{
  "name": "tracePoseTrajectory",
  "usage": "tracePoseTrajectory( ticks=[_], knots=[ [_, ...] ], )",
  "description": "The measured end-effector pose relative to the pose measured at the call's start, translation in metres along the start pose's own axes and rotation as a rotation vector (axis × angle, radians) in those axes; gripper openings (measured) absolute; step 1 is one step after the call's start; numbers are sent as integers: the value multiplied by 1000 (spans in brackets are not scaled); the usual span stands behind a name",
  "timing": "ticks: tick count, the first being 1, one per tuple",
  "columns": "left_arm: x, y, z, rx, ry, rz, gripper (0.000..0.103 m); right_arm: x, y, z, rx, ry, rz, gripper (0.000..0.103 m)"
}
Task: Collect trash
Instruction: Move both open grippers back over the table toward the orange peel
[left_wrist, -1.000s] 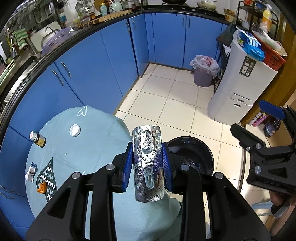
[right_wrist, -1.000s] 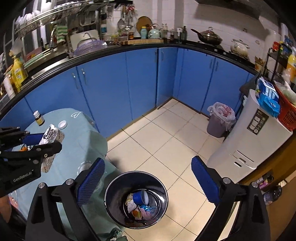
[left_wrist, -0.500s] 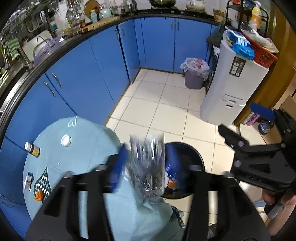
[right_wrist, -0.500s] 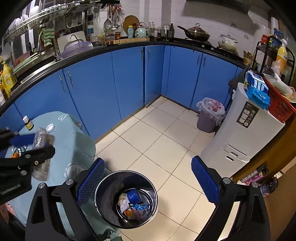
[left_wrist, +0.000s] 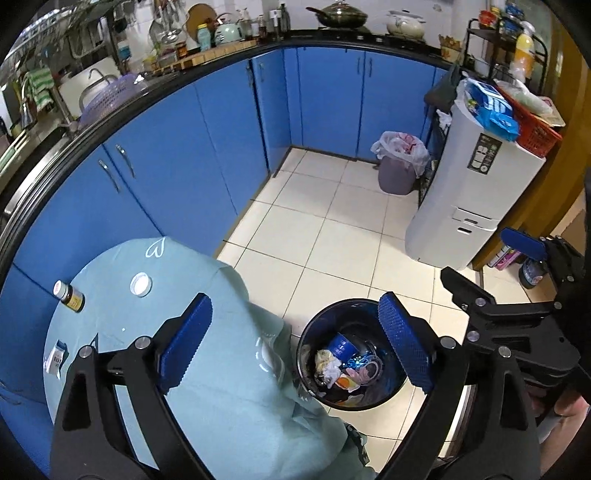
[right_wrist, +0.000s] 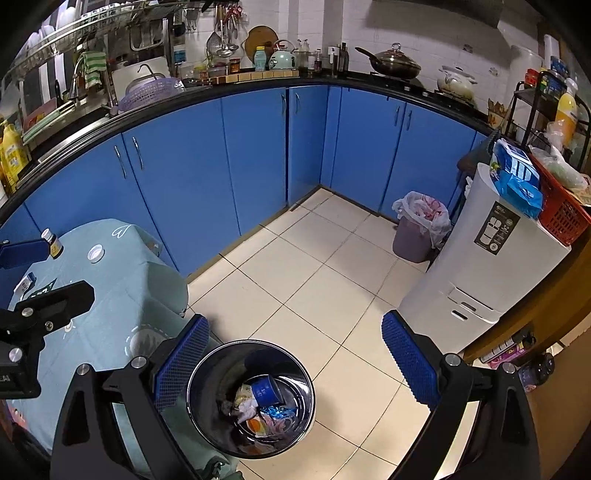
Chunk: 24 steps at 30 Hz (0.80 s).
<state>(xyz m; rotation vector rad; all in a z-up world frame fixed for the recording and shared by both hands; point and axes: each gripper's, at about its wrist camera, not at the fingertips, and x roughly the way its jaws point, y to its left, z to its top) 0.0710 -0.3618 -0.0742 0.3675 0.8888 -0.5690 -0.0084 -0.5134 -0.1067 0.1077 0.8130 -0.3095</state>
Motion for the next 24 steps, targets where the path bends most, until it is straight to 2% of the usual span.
tracePoseTrajectory(
  ticks=[17,24],
  knots=[
    [-5,52,-10,-94,-5,33,90,6,41,16,-68,-9,10,92],
    [-6,100,-21,-179,0,73,90,16,85,29,-113,-21,69,92]
  ],
)
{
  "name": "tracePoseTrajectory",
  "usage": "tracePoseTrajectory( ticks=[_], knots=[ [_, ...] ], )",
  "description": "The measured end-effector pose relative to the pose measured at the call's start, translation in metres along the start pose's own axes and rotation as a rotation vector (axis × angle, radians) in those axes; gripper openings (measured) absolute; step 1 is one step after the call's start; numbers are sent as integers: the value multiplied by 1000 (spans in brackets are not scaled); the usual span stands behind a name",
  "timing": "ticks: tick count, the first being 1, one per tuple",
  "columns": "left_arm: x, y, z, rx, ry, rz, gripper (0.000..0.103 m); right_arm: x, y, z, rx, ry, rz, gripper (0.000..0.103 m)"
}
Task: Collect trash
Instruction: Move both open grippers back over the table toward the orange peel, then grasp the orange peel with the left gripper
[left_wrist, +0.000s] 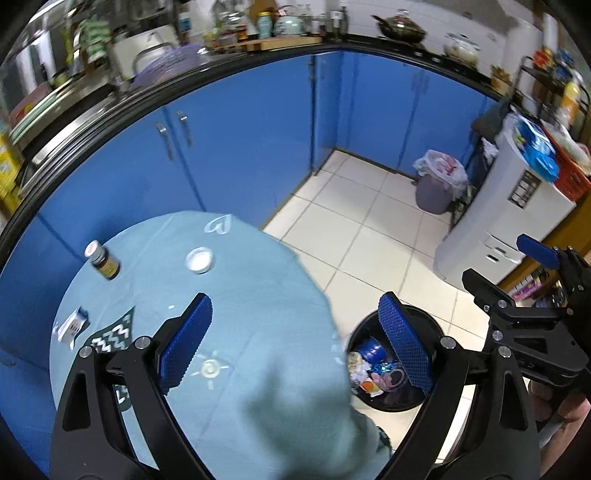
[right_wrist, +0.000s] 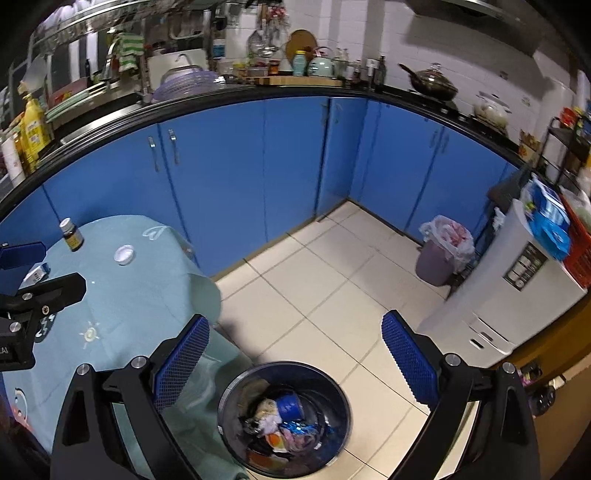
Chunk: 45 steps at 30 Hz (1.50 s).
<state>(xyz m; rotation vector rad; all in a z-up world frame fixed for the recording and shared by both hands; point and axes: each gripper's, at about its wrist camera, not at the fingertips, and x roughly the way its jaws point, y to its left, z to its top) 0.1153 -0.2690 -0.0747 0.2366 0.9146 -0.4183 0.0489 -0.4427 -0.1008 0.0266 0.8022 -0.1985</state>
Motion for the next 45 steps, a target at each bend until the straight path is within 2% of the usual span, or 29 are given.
tracePoseTrajectory(
  ticks=[10,18,24,31,34,39,42,44,45],
  knots=[
    [17,97,-20,-174,50,113,90,42,90,29,-111,36,127,92],
    [41,190,-71,-330,159,205,89,95,178,42,-186,99,221,92],
    [53,242,-100,-410,209,237,88,129,235,46,-246,134,233,91],
    [71,271,-122,-456,247,230,84,165,263,50,-260,187,219,91],
    [80,279,-127,-475,269,221,80,177,268,48,-259,208,215,91],
    [93,287,-134,-485,301,207,66,190,269,47,-256,228,218,90],
    [96,290,-135,-492,302,208,64,198,271,47,-254,254,232,78],
    [96,291,-135,-489,291,214,63,204,273,46,-251,281,247,66],
    [97,290,-135,-484,289,217,62,205,273,46,-247,282,255,65]
  ],
)
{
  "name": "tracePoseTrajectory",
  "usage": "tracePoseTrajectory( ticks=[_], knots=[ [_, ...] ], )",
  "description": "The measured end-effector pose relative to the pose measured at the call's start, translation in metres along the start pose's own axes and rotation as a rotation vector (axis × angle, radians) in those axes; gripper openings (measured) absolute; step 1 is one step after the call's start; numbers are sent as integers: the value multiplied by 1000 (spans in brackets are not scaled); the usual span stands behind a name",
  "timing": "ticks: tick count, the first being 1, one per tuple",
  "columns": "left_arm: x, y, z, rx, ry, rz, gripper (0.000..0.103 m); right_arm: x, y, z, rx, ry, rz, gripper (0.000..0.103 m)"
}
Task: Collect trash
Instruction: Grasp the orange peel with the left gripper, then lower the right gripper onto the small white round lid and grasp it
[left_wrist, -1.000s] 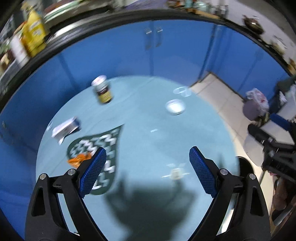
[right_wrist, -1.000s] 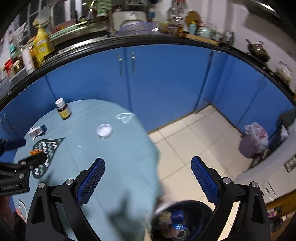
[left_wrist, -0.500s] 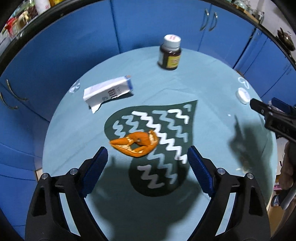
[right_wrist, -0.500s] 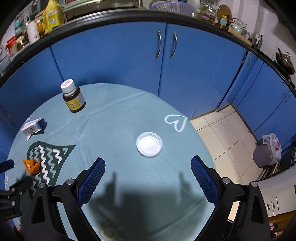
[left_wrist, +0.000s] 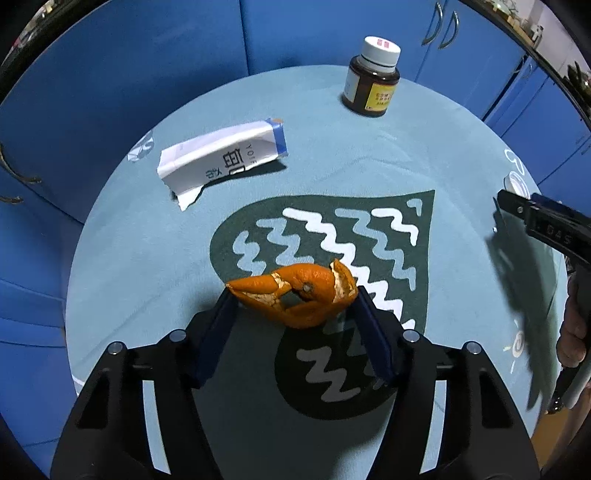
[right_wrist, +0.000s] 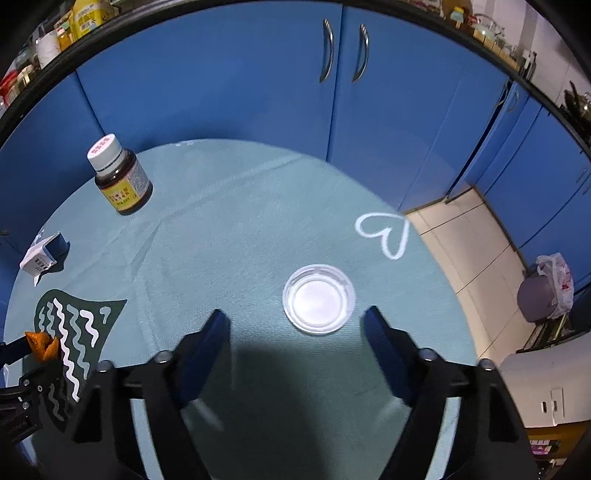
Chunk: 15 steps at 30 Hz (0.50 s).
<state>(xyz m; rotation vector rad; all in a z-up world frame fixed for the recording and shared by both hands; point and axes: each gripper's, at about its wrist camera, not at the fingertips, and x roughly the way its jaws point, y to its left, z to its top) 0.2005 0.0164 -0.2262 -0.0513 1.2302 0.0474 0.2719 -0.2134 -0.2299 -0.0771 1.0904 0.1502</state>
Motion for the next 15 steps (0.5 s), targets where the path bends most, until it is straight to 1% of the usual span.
tracePoseTrajectory(
  ticks=[2,3,4,5,6,7,8,9,11,13,15],
  knots=[
    [3,-1,-2,3,-3,6,61,-1,1,1,-3,-8,11,59],
    [3,-1,-2,4,-4,9,59,-2,0,1,-6,-9,15,57],
    [3,-1,-3,4,-5,12,57,-3,1,1,-9,-8,25,51],
    [3,-1,-3,3,-7,13,55,-4,1,1,-9,-6,31,47],
    [3,-3,2,1,-6,13,51,-6,1,0,-12,-6,23,44],
    [2,-3,3,-1,-5,12,48,-7,3,-1,-20,-8,17,39],
    [2,-3,4,-1,-1,6,43,-7,4,-2,-24,-8,17,31],
    [0,-4,4,0,1,3,39,-8,5,-3,-29,-7,18,28],
    [-2,-5,5,2,-2,3,36,-10,6,-5,-28,-2,32,16],
    [-3,-6,6,1,-5,1,33,-13,5,-8,-31,-2,33,13],
    [-4,-6,6,-4,-4,-1,30,-16,4,-10,-31,-4,36,13]
  ],
)
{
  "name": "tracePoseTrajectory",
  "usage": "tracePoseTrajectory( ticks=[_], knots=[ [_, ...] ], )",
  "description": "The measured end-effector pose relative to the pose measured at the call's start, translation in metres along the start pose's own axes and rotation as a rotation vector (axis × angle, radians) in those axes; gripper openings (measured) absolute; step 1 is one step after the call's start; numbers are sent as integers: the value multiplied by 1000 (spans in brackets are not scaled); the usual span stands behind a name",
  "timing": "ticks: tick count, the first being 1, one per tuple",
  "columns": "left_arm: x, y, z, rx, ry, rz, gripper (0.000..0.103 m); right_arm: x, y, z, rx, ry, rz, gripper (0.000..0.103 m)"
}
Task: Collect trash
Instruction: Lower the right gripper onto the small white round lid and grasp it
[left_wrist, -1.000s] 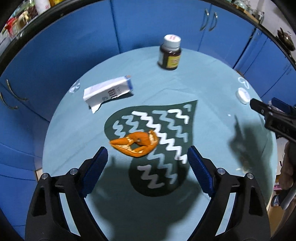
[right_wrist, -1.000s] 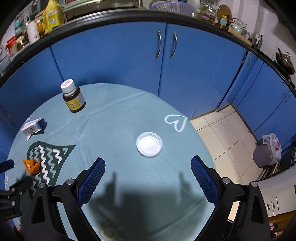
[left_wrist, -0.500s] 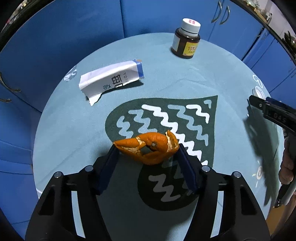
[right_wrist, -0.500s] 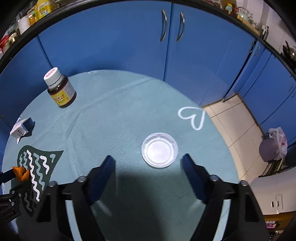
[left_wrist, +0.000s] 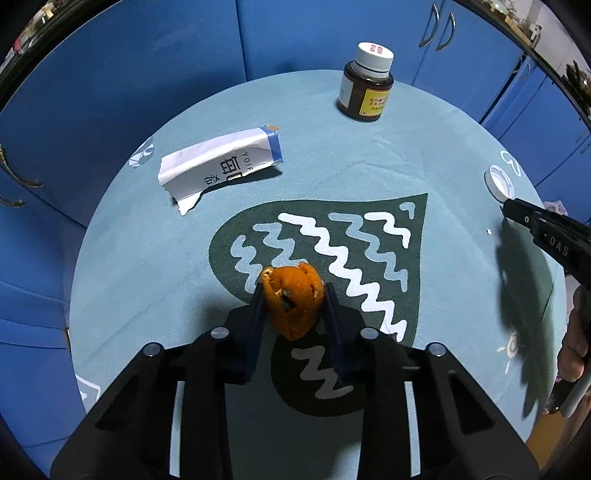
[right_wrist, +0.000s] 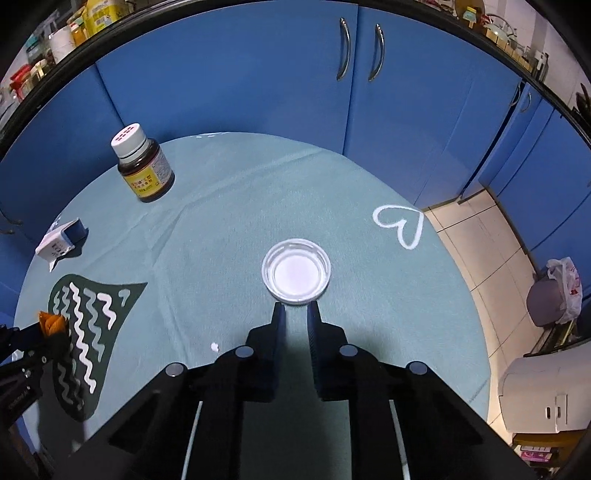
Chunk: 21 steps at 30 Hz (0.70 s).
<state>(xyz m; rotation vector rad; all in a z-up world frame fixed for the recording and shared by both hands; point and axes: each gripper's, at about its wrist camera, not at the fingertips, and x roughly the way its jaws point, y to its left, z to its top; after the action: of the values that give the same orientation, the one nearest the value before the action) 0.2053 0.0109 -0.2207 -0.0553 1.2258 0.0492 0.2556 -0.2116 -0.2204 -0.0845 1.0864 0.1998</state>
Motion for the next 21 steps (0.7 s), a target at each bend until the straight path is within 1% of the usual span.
tracePoseTrajectory(
  ticks=[5,8,10,11,13,15,18,20,21],
  knots=[
    [-1,2,0,-12,1,-10,29,-5,-3,1,20,18,50,14],
    [0,4,1,-13,-1,-11,29,-1,-4,7,21,31,60,14],
    [0,6,3,-14,-5,-13,29,7,-4,13,31,64,78,14],
    [-1,7,4,-15,-7,-12,29,12,-3,17,33,86,73,14],
    [-2,10,6,-19,-14,-13,29,11,0,21,22,67,50,14],
    [-2,13,8,-24,-17,-14,29,8,5,22,-12,35,-11,14],
    [0,16,11,-28,-17,-16,29,3,7,17,-3,-10,-23,14],
    [1,15,11,-29,-16,-16,29,1,7,14,-6,-51,-55,14],
    [1,15,11,-28,-15,-17,29,0,7,13,-8,-81,-48,14]
  ],
)
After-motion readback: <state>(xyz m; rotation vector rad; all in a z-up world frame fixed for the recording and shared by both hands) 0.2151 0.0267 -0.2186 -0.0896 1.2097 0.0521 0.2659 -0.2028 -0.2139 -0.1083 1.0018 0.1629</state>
